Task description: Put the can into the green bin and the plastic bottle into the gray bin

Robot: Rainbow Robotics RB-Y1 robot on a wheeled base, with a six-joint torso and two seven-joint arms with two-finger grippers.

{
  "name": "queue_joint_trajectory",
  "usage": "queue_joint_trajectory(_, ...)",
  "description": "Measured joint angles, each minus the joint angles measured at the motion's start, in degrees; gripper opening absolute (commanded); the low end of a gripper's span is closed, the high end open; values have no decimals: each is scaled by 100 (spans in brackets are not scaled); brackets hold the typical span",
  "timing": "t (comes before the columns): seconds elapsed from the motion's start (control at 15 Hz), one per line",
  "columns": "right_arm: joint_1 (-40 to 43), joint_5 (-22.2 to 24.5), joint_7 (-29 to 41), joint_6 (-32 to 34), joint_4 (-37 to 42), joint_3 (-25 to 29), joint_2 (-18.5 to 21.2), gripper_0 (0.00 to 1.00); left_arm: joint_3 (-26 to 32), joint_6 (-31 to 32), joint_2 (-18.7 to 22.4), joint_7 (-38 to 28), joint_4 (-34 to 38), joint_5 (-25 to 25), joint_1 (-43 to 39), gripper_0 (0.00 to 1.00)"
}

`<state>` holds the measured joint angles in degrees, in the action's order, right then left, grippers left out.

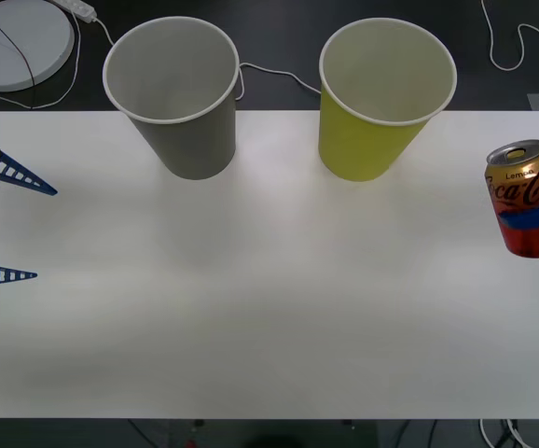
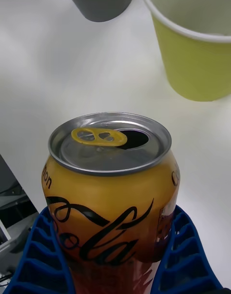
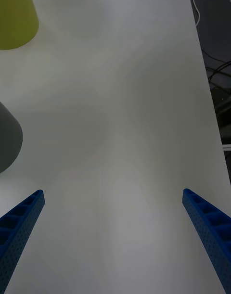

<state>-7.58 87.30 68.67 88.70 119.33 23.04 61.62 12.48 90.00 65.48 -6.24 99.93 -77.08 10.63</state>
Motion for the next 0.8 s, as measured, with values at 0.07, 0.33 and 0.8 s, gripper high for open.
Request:
queue_joint_trajectory(0.07, -222, 120, 94, 97, 1, -3, 36, 0, 0, 0, 0, 0, 0, 0, 0, 100)
queue_joint_trajectory(0.33, -1211, 335, 129, 131, -458, -467, 203, 0, 0, 0, 0, 0, 0, -1, 0, 100)
queue_joint_trajectory(0.8, -3299, 485, 129, 131, -1829, -2125, 457, 0, 0, 0, 0, 0, 0, -1, 0, 100)
